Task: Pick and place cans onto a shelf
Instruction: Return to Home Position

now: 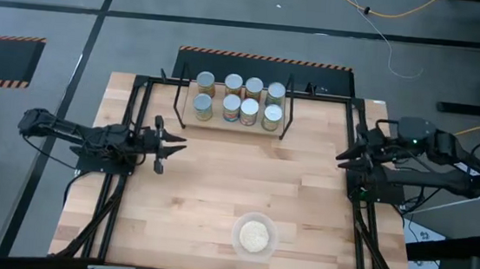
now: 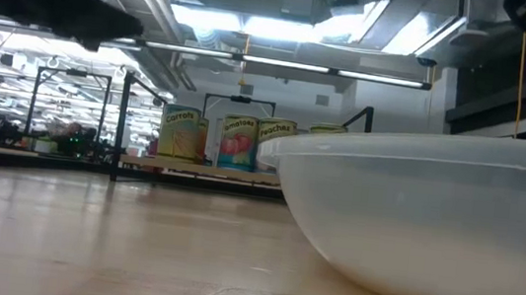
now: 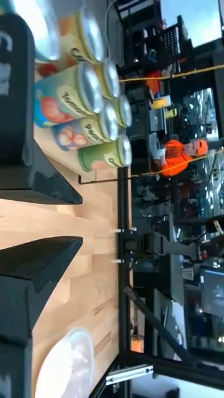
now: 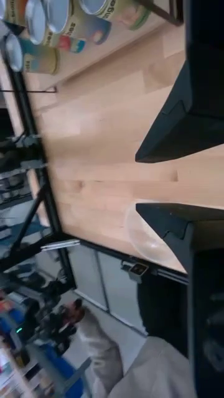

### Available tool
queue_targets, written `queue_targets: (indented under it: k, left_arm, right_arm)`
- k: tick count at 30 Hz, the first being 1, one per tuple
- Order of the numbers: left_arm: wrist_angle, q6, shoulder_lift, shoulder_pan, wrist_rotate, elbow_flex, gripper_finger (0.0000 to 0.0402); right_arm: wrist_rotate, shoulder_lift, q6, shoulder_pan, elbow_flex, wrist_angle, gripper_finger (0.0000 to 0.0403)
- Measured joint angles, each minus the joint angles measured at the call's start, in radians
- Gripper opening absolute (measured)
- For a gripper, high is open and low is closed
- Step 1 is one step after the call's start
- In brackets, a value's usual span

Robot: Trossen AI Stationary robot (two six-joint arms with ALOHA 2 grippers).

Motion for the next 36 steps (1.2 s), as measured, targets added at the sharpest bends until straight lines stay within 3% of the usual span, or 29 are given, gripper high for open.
queue_targets:
  k: [4, 7, 15, 22, 36]
  left_arm:
    - [0.032, -0.015, -0.064, 0.017, 0.000, -0.083, 0.0086]
    - [-0.044, -0.056, -0.097, 0.031, -0.002, -0.083, 0.0086]
    - [-0.043, -0.059, -0.103, 0.050, 0.002, -0.083, 0.0086]
    - [0.001, -0.081, -0.118, 0.052, 0.098, -0.083, 0.0086]
    - [-0.009, -0.037, -0.314, 0.052, 0.149, -0.083, 0.0086]
  right_arm:
    - [0.001, -0.099, 0.028, 0.000, -0.087, 0.063, 0.0120]
    - [0.000, -0.164, 0.052, 0.000, -0.144, 0.098, 0.0120]
    - [0.000, -0.327, 0.076, 0.000, -0.280, 0.128, 0.0120]
    - [-0.041, -0.475, 0.122, 0.000, -0.367, 0.144, 0.0120]
    - [-0.098, -0.479, 0.124, 0.000, -0.368, 0.150, 0.0120]
